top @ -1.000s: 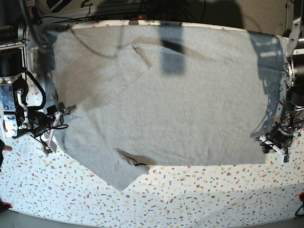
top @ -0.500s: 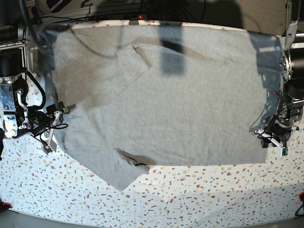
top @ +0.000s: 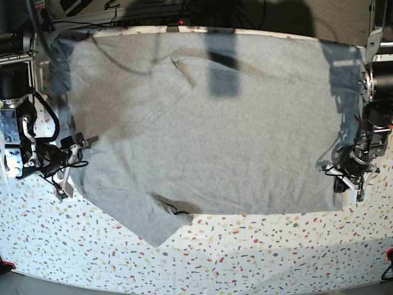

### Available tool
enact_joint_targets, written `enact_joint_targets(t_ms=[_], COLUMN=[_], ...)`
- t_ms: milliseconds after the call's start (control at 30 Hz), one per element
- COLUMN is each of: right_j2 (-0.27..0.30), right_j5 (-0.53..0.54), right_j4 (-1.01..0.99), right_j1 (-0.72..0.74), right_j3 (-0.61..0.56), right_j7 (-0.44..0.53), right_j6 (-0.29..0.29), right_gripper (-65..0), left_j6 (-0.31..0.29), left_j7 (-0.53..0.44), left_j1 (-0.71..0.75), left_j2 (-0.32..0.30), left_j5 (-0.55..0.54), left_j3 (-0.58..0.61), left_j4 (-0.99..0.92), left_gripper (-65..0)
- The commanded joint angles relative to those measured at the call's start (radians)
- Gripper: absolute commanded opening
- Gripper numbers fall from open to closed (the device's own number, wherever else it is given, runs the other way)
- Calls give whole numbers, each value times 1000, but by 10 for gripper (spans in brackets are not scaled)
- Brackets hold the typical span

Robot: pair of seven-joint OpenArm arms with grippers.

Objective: Fold the T-shirt properly
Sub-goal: 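Grasp the side edges of the shirt body with both grippers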

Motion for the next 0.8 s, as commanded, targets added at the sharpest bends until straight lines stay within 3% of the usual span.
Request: enact_joint_targets(t_ms=[0, 67, 133, 267, 633, 767], right_j2=[22, 21, 16, -3, -70, -82], right_j5=[-1, -16, -68, -181, -183, -205], right_j4=[12, 12, 11, -15, -477, -628], right_j1=[28, 28, 35, 88, 392, 469], right_j3=[7, 7, 7, 7, 3, -51], right_j7=[49, 140, 209, 266, 309, 309], right_j6=[0, 0, 0, 0, 2, 16], right_gripper=[-414, -402, -348, -238, -239, -239], left_j6=[-4, -3, -4, -4, -4, -4], left_j7=[-42, -43, -19, 46, 92, 115], left_j1=[-31, -31, -31, -31, -28, -28], left_j2=[-12, -12, -12, -12, 1, 13], left_j5=[-8, -8, -8, -7, -7, -7], left_j3=[-1, -1, -1, -1, -1, -1], left_j4=[10, 10, 10, 10, 10, 10], left_gripper=[-650, -650, -650, -650, -650, -650])
